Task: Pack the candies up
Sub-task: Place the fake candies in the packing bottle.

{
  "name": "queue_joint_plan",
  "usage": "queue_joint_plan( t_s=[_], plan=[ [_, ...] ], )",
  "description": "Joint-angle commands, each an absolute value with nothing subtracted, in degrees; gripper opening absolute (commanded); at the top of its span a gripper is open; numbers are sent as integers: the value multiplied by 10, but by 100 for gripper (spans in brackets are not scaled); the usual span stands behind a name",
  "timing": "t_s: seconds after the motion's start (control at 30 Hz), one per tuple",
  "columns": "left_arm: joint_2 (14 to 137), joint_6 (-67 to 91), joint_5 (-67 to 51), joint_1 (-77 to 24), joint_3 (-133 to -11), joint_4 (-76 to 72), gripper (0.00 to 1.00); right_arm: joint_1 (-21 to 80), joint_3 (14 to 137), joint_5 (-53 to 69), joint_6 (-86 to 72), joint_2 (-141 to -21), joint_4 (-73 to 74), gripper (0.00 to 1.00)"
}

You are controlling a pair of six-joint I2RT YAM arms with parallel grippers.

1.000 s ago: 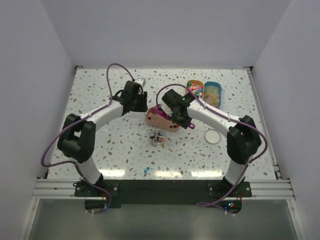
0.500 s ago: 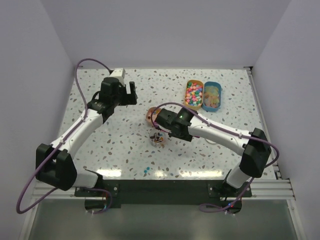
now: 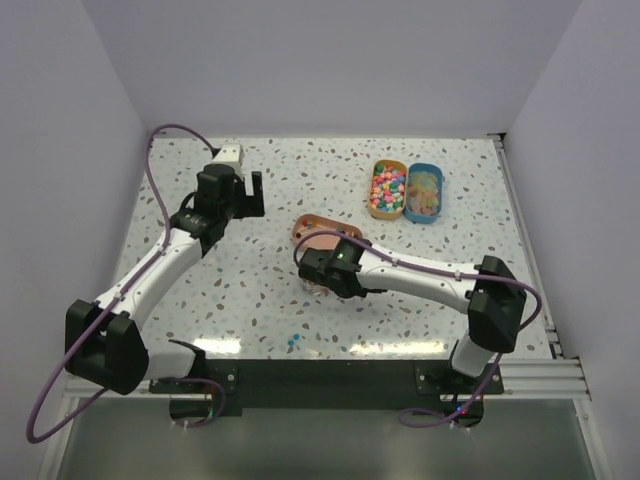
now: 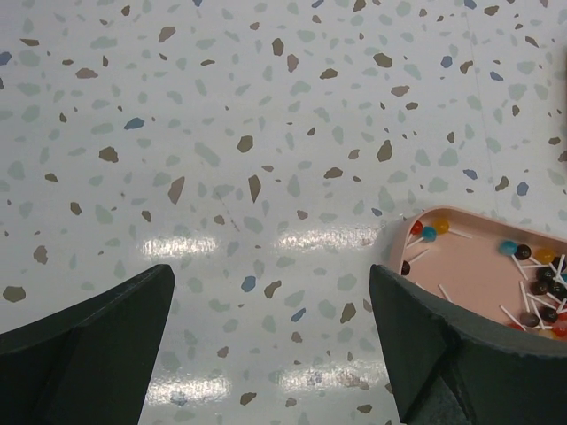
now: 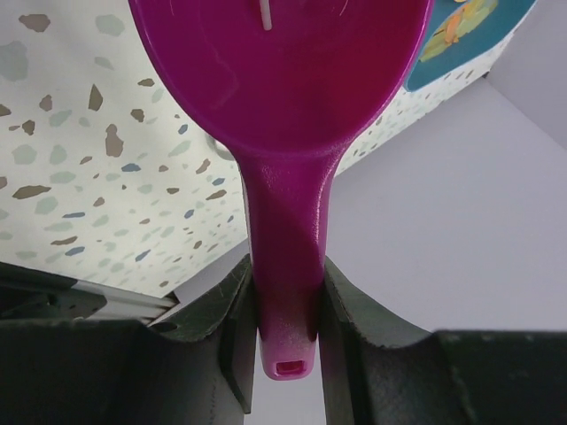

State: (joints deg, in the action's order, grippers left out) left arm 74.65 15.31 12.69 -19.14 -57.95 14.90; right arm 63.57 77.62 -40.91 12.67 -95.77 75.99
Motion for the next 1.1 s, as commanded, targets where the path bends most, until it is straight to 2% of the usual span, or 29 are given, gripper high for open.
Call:
queue_joint_plan(
  t_s=[0.0, 0.27, 1.07],
  plan=[
    [733, 137, 149, -187, -577, 134, 97, 654, 785, -461, 104, -971, 816, 0],
    [735, 136, 146, -187, -576, 131, 97, 662, 774, -521, 95, -978, 833, 0],
    [748, 135, 131, -186, -574, 127, 97, 723, 736, -590, 93, -977, 840, 0]
  ],
)
